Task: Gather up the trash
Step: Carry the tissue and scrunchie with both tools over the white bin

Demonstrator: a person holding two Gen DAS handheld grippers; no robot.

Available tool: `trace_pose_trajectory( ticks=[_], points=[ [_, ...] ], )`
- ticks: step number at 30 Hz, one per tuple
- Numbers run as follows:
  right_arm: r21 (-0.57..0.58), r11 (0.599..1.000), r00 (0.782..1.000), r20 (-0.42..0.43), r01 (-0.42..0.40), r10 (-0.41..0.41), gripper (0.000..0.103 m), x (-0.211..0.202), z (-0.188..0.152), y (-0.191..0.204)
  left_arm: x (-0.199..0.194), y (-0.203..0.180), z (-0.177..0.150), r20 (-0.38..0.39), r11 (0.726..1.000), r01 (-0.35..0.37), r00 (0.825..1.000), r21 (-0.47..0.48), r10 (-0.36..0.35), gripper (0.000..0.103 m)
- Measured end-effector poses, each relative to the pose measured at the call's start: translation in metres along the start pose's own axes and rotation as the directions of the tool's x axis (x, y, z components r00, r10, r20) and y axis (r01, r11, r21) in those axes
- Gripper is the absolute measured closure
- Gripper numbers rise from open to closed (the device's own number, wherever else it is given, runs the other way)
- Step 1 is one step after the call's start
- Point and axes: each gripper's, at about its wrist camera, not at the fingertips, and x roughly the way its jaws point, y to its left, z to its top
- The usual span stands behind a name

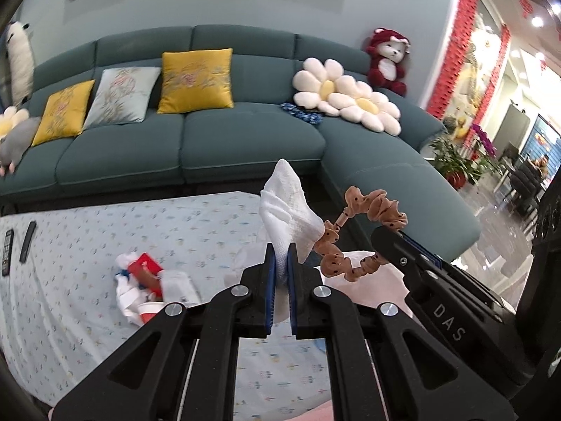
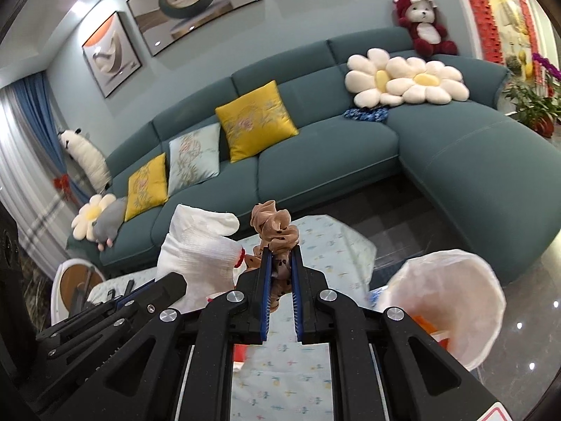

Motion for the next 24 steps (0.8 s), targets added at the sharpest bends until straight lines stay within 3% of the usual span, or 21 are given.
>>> trace_pose_trajectory(
  ticks=[12, 24],
  points=[
    [0.091, 0.992, 0.995, 0.034, 0.087, -0.09, 0.093, -0.028, 0.001, -0.077, 0.028, -0.07, -0.011, -0.054, 0.993, 0.078, 0.996, 0.092, -0.073, 0.097],
    [0.189, 0.966, 0.985, -0.027, 0.174, -0.172, 0.093, -0.011, -0.015, -0.154, 0.078, -0.112, -0.024, -0.149, 0.98, 0.17, 0.977, 0.1, -0.154, 0.097]
  ],
)
